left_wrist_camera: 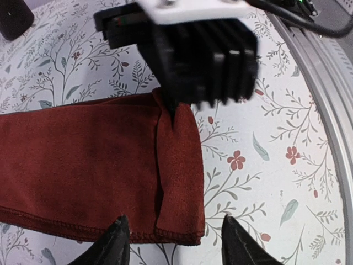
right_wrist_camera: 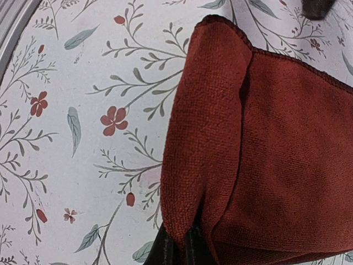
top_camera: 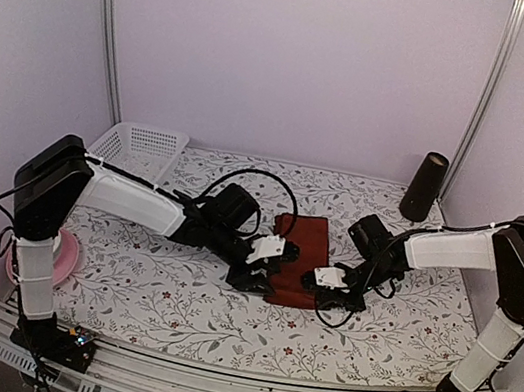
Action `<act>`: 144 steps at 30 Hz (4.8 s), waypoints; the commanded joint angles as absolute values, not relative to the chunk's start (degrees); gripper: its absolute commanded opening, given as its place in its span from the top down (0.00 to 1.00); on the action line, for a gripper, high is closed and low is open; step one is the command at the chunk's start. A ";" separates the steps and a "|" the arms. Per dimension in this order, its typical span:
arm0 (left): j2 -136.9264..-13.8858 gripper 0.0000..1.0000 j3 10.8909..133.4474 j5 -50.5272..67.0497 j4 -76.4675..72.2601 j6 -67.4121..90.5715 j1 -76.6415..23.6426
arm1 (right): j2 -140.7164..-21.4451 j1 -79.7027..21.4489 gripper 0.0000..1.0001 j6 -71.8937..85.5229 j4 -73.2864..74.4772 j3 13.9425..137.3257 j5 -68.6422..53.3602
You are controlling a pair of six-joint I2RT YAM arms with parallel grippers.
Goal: Roll the towels
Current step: Roll the towel at the center of the board.
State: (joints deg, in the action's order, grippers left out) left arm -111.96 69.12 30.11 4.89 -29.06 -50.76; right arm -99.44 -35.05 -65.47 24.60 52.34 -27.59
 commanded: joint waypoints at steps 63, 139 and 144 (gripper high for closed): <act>-118.15 1.00 64.46 17.87 -5.87 -31.98 -56.28 | -105.48 -26.57 0.52 -62.49 41.69 69.88 -33.69; -117.87 0.36 73.50 39.83 4.85 -11.42 -43.72 | -98.40 -36.32 0.86 -65.26 13.54 47.21 -20.30; -113.61 0.34 68.46 36.47 1.31 -17.20 -45.08 | -98.61 -36.32 0.86 -64.95 15.53 48.62 -21.71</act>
